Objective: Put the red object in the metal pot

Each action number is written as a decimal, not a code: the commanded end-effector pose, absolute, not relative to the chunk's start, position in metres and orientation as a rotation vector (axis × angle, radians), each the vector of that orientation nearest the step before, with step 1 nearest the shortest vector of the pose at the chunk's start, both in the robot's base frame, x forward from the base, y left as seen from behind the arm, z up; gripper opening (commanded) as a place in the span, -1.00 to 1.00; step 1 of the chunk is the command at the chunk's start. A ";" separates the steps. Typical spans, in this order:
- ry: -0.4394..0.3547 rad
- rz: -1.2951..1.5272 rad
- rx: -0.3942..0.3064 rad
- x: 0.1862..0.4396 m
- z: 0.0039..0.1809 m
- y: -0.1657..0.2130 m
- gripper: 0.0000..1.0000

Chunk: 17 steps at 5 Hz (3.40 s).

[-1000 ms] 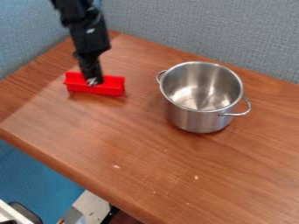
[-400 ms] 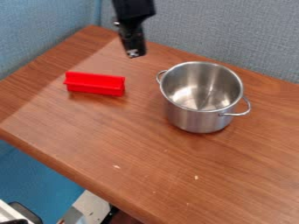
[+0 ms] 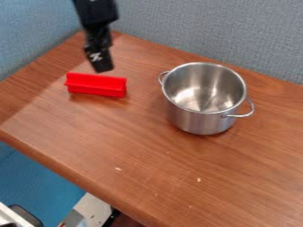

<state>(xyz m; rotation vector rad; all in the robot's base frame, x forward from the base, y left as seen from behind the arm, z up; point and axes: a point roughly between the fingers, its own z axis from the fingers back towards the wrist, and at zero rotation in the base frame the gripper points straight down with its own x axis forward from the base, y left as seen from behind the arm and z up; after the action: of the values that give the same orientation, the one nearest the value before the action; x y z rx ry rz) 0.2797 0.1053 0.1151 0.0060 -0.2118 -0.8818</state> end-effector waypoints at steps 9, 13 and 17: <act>-0.278 -0.990 0.019 0.302 0.107 0.096 1.00; -0.207 -0.938 -0.061 0.313 0.064 0.130 1.00; -0.168 -0.897 -0.128 0.326 0.033 0.136 -1.00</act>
<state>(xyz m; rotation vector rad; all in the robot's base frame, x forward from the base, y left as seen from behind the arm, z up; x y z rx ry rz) 0.3230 0.1335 0.0287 -0.1410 -0.1513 -0.9024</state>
